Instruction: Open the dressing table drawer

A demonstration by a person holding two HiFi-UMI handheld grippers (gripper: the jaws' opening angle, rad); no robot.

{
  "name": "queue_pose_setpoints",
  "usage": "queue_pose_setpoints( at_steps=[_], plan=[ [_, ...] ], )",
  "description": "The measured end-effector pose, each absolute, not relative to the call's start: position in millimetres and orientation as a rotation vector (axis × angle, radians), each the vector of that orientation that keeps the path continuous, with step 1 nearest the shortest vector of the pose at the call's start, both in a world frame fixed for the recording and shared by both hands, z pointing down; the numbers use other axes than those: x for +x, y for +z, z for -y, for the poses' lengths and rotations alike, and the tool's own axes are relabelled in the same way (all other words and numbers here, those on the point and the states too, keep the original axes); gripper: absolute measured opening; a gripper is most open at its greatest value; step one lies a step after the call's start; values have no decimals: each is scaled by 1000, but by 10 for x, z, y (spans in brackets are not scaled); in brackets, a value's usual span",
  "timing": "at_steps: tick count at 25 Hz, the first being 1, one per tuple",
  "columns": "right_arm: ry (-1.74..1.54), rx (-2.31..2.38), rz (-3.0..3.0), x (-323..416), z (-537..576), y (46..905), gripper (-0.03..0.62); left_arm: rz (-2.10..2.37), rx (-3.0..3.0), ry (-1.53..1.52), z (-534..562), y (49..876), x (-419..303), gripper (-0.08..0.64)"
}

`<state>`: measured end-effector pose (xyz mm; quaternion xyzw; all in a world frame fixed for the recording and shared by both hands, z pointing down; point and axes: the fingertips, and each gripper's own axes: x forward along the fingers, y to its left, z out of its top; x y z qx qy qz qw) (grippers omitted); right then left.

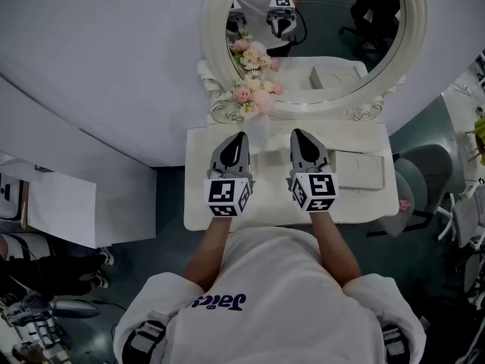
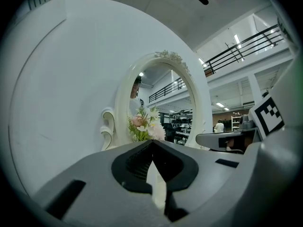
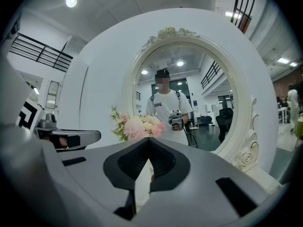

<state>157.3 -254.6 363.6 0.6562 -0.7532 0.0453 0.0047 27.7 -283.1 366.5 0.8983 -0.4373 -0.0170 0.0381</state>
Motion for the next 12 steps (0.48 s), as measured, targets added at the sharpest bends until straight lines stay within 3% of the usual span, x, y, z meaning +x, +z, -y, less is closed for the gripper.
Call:
queue_pose_setpoints(
  at_steps=[12],
  plan=[
    [154, 2057, 2333, 1587, 2550, 3689, 3, 1347, 2736, -32, 2838, 3751, 270, 15]
  ],
)
